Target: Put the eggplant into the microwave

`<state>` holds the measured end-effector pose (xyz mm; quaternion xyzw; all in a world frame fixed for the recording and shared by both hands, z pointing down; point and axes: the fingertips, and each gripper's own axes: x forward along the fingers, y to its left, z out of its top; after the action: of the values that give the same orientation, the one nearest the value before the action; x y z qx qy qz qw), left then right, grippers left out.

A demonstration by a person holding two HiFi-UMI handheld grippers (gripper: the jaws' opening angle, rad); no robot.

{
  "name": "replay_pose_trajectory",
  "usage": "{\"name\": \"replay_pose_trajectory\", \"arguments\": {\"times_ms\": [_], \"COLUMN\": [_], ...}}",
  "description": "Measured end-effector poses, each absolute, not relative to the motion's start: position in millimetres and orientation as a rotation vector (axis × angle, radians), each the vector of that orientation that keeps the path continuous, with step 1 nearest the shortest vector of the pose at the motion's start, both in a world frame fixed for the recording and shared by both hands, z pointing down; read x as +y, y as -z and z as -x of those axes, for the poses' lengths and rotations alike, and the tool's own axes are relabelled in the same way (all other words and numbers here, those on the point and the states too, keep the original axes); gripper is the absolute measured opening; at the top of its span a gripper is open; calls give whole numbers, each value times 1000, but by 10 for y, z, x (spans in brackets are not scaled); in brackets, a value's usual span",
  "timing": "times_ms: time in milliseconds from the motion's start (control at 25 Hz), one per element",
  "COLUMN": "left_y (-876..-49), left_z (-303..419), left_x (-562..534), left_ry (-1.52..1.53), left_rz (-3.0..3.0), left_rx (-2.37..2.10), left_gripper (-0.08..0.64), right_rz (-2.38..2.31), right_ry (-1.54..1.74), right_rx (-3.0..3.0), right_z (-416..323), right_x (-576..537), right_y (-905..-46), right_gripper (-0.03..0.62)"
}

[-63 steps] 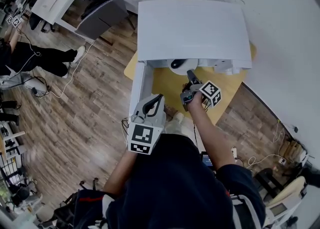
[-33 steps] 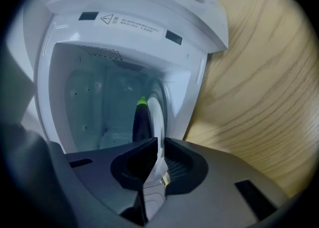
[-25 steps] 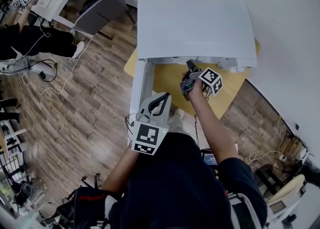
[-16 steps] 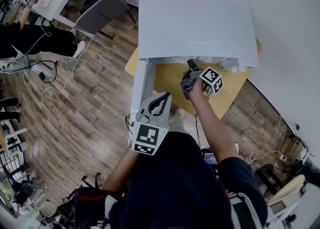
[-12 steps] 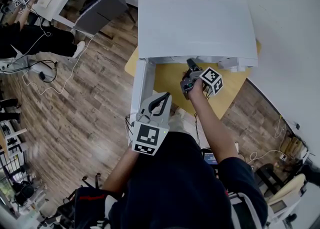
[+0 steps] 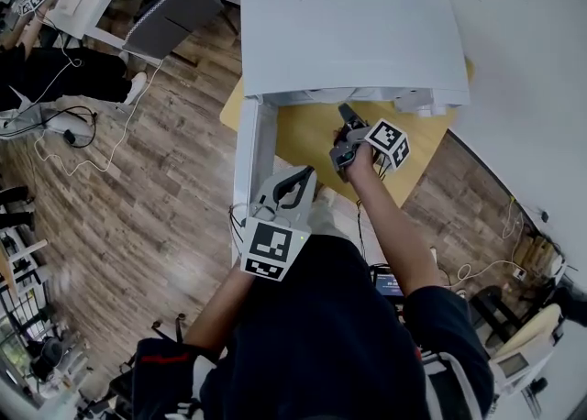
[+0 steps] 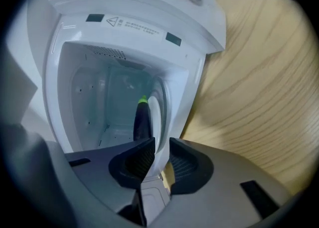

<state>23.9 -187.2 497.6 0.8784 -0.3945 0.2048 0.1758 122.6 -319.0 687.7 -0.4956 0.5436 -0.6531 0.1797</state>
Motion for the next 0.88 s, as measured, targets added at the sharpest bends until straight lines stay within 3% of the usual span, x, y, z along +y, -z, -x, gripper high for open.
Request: {"name": "replay_pose_trajectory", "arguments": {"times_ms": [360,880], "left_y": [-4775,-4312], "left_z": [-82,59], "left_x": [-2000,-2099], "left_ry": [-569,-443], "left_rz": [-2517,-2553], "left_rx": [-1224,-1366], "left_gripper": [14,14], "right_rz": [1452,1476], "right_ry": [1758,1147], "right_rx": [1867,2530], "right_z": [-1313,-1170], "right_x": [-2935,-2664], "right_y": [-6397,-5027], "right_gripper": [14,11]}}
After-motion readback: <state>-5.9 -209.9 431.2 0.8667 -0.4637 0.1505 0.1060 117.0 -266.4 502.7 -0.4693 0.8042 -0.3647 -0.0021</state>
